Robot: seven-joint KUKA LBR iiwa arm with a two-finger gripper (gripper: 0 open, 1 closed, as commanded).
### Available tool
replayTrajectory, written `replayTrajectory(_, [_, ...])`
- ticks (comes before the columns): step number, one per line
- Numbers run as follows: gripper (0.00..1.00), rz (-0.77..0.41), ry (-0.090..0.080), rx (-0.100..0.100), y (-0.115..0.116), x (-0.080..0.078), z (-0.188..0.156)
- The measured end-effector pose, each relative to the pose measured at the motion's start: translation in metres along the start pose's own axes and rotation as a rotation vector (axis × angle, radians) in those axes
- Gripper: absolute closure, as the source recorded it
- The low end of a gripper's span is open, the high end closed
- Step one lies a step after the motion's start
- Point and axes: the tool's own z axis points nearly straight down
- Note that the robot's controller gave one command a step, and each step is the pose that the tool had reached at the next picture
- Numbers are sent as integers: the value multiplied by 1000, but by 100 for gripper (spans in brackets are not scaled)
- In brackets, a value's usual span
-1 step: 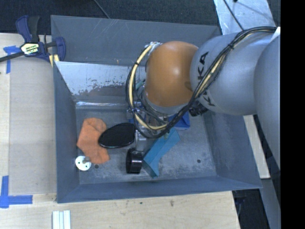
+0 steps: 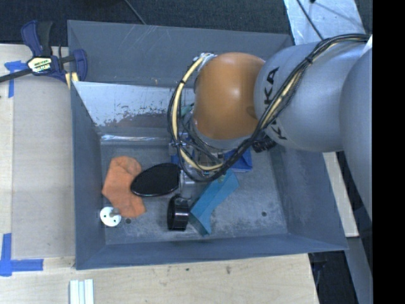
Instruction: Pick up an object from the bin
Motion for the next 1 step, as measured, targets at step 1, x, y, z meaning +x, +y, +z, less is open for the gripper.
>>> replayTrajectory(1, [0, -70, -6, -1, -3, -14, 36])
